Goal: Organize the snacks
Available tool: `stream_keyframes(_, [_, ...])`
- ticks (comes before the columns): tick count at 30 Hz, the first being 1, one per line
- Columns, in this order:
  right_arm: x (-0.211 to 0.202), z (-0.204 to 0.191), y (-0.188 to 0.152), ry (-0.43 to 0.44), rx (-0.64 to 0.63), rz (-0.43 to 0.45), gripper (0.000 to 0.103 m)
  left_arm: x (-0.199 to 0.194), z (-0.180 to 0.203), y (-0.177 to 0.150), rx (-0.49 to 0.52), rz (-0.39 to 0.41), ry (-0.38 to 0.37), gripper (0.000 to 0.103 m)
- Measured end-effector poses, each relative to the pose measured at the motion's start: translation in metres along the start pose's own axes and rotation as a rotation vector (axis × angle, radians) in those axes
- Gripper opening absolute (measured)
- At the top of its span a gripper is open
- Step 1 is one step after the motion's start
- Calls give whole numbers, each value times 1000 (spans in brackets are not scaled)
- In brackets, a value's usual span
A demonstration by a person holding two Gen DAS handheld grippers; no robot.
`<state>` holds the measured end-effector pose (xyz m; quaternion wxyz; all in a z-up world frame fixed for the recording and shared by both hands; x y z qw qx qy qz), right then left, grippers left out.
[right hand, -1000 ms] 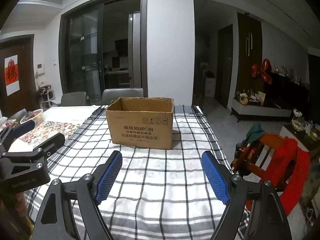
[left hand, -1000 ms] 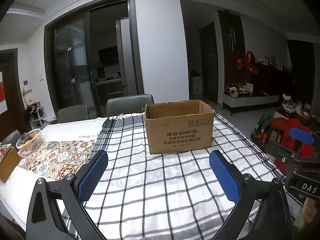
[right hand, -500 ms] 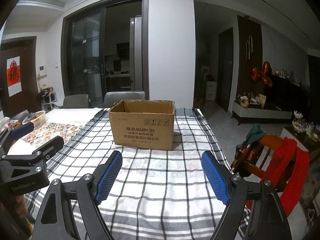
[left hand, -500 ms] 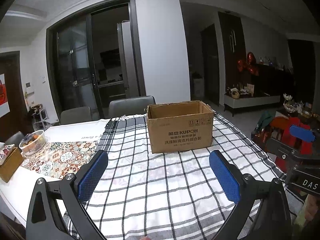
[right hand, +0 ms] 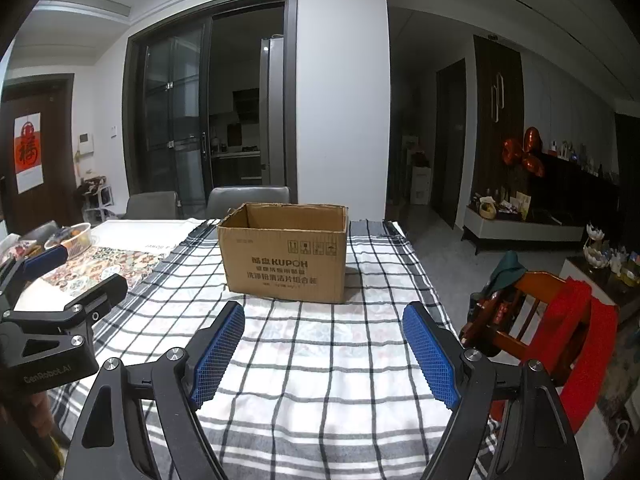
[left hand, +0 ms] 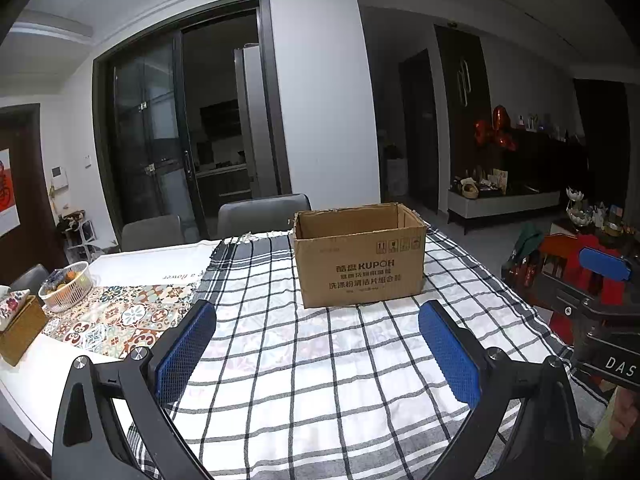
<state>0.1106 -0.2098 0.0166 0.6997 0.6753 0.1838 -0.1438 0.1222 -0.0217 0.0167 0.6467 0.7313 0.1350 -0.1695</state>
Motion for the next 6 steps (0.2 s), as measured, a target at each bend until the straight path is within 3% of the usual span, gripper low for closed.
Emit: stream_keyframes(6, [1,-1,-1,2,1,-11,82,0,-2,-1,-9,-6,0,103])
Point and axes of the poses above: each gripper's, at about its wrist camera, not at the fingertips, and x roughly the way its jaws point, z to its right, y to its top, the point moved 7 cm from there along x, roughly the way its jaws point, and after that the axes turned 3 degrees about -z, right-handed, at the moved point
